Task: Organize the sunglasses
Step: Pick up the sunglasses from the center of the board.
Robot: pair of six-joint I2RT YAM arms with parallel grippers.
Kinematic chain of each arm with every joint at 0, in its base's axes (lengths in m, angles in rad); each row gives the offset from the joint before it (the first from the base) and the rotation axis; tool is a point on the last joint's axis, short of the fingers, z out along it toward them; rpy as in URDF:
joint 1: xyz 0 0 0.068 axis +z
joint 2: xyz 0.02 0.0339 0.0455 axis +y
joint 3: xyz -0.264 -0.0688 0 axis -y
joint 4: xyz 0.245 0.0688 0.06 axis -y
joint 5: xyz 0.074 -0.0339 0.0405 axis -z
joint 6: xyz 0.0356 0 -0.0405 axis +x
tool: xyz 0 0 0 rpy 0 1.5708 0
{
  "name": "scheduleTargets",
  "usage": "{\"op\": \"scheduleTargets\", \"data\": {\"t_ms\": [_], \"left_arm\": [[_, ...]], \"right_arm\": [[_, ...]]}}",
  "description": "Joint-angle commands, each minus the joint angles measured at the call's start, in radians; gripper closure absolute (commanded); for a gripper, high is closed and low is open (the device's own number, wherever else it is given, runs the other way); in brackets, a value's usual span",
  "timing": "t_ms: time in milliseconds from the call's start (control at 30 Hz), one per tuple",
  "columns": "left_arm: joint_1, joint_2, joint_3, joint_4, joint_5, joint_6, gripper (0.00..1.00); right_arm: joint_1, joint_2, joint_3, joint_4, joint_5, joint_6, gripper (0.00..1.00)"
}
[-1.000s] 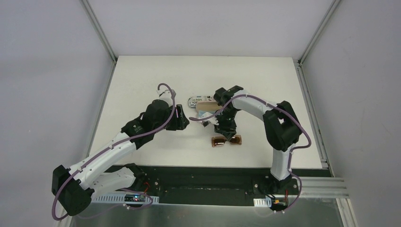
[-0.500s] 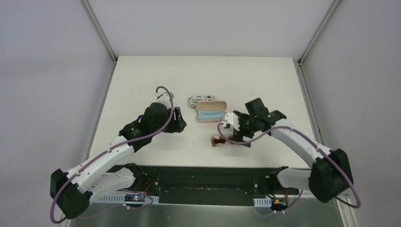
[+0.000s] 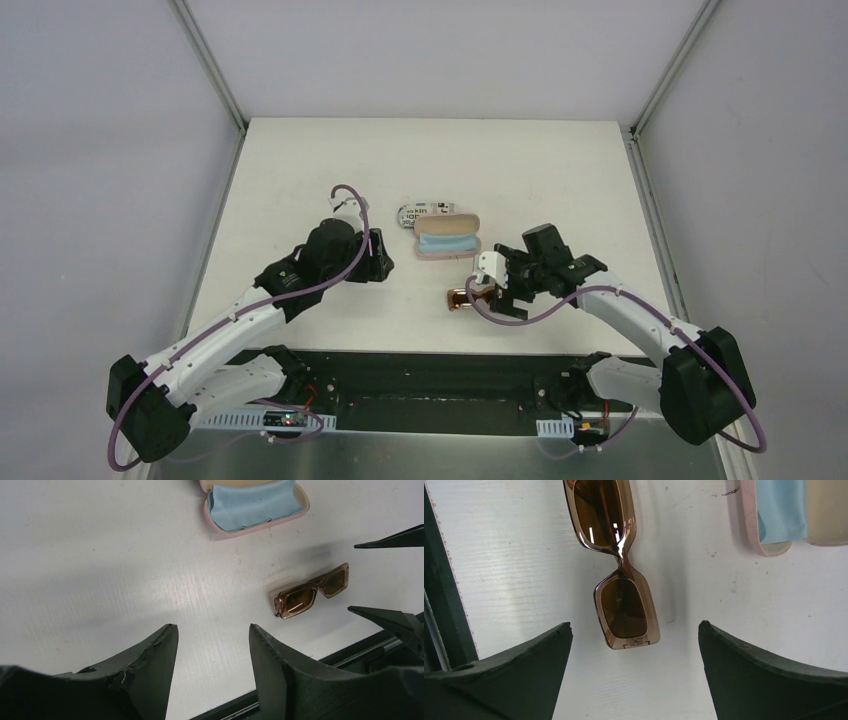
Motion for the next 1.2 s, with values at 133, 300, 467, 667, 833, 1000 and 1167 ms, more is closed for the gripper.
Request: {"op": "scheduleTargets", "data": {"t_ms": [133, 300, 467, 667, 833, 1000, 1167], "left_arm": [[0.006, -0.009, -0.013, 0.043, 0.001, 0.011, 0.44], [0.006, 0.0, -0.013, 0.052, 0.01, 0.007, 0.44], [0.006, 0.005, -0.017, 0.057, 0.014, 0.005, 0.44], [0.006, -0.002, -0.027, 0.06, 0.019, -0.002, 0.44], [0.007, -0.009, -0.04, 0.066, 0.022, -0.006, 0.44], [0.006, -0.011, -0.048, 0.073, 0.029, -0.009, 0.45], [0.006, -0.016, -0.051, 0.076, 0.029, -0.011, 0.45]], "right_arm": [[0.01, 0.003, -0.04, 0.13, 0.006, -0.043, 0.04], [0.03, 0.021, -0.048, 0.122, -0.001, -0.08, 0.07], [0.08, 0.041, -0.07, 0.153, 0.042, -0.094, 0.1], [0.098, 0.075, -0.068, 0.201, 0.084, -0.089, 0.21], [0.1, 0.086, -0.062, 0.205, 0.093, -0.091, 0.31], [0.102, 0.104, -0.052, 0.178, 0.087, -0.104, 0.39], [0.123, 0.109, -0.058, 0.194, 0.118, -0.099, 0.45]]}}
